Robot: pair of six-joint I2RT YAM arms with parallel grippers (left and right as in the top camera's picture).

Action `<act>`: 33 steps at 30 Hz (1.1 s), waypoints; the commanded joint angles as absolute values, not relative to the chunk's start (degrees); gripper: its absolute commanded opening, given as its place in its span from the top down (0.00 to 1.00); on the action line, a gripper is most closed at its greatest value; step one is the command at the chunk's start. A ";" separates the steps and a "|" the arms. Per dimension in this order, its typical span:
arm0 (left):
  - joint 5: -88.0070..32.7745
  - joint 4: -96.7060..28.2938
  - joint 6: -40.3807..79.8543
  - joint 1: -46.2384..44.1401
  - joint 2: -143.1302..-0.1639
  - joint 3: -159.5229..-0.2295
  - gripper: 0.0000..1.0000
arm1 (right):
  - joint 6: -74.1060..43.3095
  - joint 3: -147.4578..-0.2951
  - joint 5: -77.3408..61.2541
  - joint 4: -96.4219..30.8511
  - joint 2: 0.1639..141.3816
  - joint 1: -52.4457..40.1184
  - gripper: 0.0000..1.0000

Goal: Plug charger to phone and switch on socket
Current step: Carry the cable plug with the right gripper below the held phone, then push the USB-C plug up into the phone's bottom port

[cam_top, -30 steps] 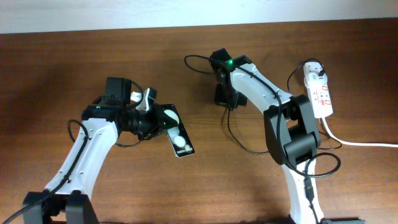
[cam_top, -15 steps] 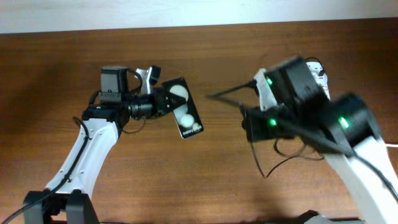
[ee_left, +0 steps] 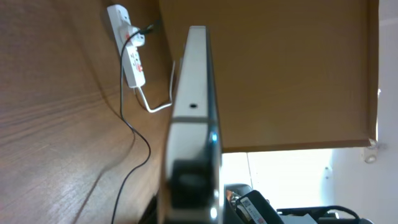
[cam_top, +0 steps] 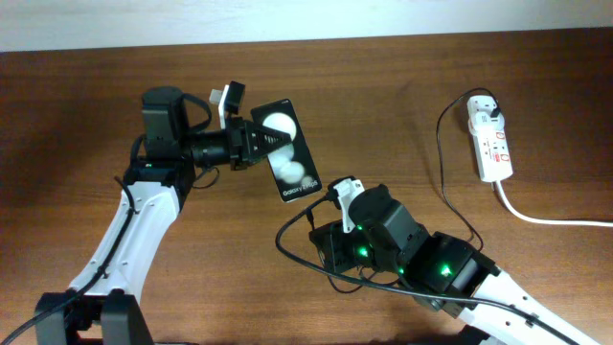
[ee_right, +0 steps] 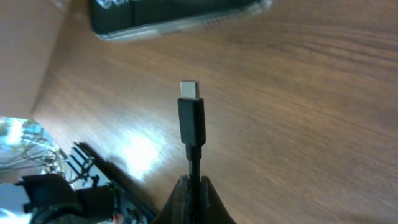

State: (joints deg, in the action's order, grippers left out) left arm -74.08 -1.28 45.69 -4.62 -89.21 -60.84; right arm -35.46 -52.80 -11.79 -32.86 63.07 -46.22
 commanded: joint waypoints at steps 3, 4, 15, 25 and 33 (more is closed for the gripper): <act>-82.78 -0.45 41.89 -4.34 -88.82 -61.80 1.00 | -35.68 -52.60 -14.02 -32.23 63.00 -46.59 0.96; -82.83 -0.47 40.77 -4.34 -88.82 -61.80 1.00 | -35.68 -52.60 -14.85 -31.97 63.00 -46.59 0.96; -83.15 -0.45 40.21 -4.34 -88.82 -61.80 1.00 | -36.53 -52.60 -16.10 -31.88 59.96 -46.61 0.96; -83.20 -0.93 41.17 -4.34 -88.82 -61.80 1.00 | -42.52 -52.60 -16.36 -31.00 60.90 -46.61 0.96; -83.18 -0.95 45.74 -4.34 -88.82 -61.80 1.00 | -42.50 -52.60 -17.41 -30.30 61.52 -46.59 0.96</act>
State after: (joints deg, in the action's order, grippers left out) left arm -81.06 -1.06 43.92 -4.62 -89.21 -60.84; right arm -42.09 -52.80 -16.64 -30.74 60.88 -46.22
